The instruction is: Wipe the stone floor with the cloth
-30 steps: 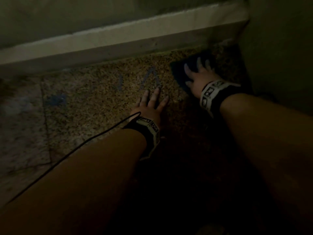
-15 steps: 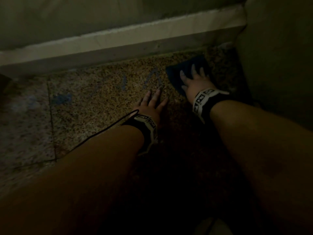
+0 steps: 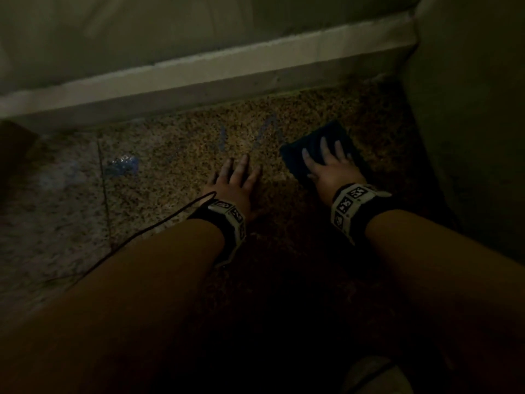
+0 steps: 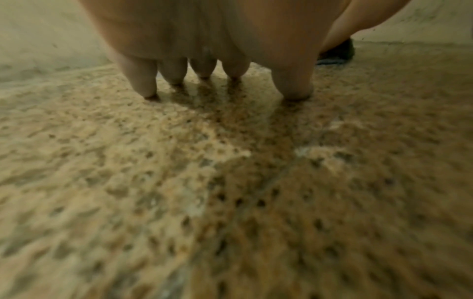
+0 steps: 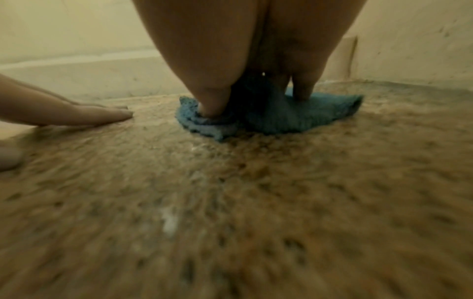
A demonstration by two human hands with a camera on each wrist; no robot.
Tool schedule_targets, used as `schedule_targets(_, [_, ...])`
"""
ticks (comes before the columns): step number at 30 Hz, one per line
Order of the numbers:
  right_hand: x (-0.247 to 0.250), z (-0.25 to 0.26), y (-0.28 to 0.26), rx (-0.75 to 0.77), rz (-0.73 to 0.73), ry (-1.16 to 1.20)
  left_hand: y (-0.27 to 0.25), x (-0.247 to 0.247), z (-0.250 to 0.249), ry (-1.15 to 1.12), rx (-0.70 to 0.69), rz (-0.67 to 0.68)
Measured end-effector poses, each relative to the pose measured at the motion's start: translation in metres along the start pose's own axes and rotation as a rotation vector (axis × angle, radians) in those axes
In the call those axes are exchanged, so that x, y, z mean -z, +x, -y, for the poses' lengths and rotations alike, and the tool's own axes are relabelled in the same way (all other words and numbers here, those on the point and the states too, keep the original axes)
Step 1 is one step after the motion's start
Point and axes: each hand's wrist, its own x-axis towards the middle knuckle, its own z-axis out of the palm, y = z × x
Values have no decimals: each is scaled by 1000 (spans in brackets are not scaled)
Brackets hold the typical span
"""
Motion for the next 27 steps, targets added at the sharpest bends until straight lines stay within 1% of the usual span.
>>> schedule_targets(4, [16, 9, 7, -10, -1, -1, 1, 0, 0, 0, -3, 3])
schedule_targets(10, [60, 45, 46, -16, -6, -29, 5, -3, 2, 18, 3, 16])
schedule_targets(14, [72, 60, 58, -32, -31, 24, 4, 0, 3, 8, -2, 34])
schedule_targets(16, [70, 59, 56, -36, -44, 24, 3, 1, 4, -1, -14, 37])
schedule_targets(19, [60, 55, 46, 16, -78, -16, 2, 1, 6, 4, -34, 36])
schedule_targets(23, [36, 61, 21, 16, 3, -49, 1, -2, 13, -10, -59, 19])
schedule_targets(27, [14, 64, -1, 65, 40, -80, -8, -10, 34, 62, -106, -3])
